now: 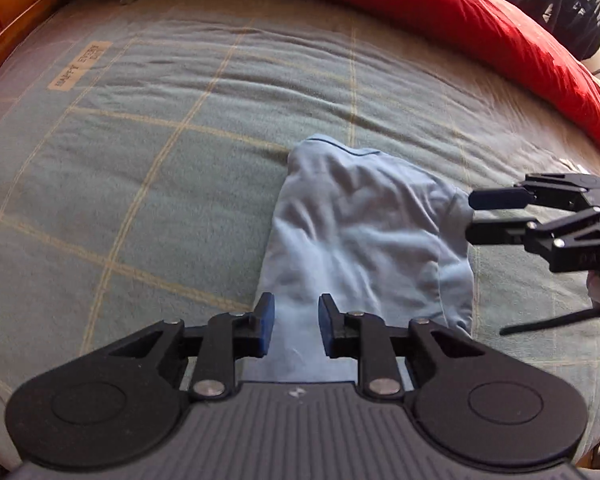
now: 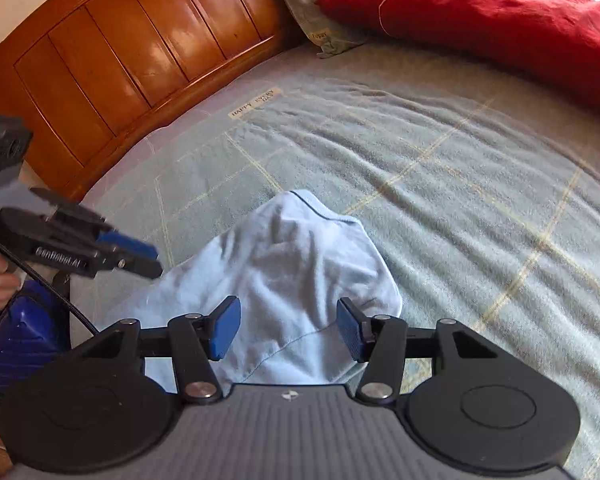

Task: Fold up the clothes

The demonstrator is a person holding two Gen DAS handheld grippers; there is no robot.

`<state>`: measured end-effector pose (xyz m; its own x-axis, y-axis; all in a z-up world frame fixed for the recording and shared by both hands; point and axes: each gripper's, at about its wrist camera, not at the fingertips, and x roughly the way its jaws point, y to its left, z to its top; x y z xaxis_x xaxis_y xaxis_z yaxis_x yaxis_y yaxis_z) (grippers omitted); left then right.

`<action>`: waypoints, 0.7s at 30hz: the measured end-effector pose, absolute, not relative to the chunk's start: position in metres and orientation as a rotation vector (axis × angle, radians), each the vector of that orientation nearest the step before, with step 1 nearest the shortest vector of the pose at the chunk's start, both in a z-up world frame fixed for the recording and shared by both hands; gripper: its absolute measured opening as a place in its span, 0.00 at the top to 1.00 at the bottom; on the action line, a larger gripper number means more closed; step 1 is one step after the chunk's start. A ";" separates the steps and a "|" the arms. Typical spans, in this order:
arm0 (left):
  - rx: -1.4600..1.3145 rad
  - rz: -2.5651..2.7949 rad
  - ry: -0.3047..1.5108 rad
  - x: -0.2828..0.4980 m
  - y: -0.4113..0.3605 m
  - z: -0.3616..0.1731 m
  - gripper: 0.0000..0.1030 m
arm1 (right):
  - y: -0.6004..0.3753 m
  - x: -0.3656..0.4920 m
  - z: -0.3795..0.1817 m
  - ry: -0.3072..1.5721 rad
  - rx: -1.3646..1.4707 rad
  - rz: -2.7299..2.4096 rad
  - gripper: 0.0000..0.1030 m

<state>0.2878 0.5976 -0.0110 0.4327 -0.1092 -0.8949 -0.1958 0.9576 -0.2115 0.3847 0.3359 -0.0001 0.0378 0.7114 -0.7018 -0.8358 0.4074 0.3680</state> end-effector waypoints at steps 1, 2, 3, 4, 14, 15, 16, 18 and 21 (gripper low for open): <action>-0.335 0.067 1.112 0.277 0.595 -0.016 0.77 | 0.342 0.388 -0.001 0.961 -0.160 1.207 0.44; -0.363 0.081 1.099 0.268 0.591 -0.022 0.77 | 0.348 0.390 -0.003 0.958 -0.165 1.216 0.44; -0.388 0.092 1.100 0.262 0.589 -0.029 0.77 | 0.354 0.392 -0.005 0.955 -0.171 1.223 0.44; -0.399 0.101 1.093 0.257 0.590 -0.036 0.77 | 0.359 0.393 -0.010 0.963 -0.183 1.229 0.44; -0.412 0.207 1.016 0.227 0.585 -0.007 0.67 | 0.336 0.372 -0.005 0.974 -0.283 1.271 0.44; -0.424 0.210 1.011 0.225 0.582 -0.009 0.67 | 0.335 0.357 -0.003 0.943 -0.331 1.322 0.44; -0.431 0.211 1.009 0.224 0.578 -0.012 0.66 | 0.336 0.341 -0.002 0.906 -0.386 1.374 0.44; -0.412 0.220 0.987 0.221 0.567 -0.020 0.64 | 0.337 0.315 -0.012 0.858 -0.495 1.439 0.44; -0.381 0.243 0.974 0.212 0.551 -0.032 0.57 | 0.331 0.294 -0.034 0.862 -0.599 1.460 0.44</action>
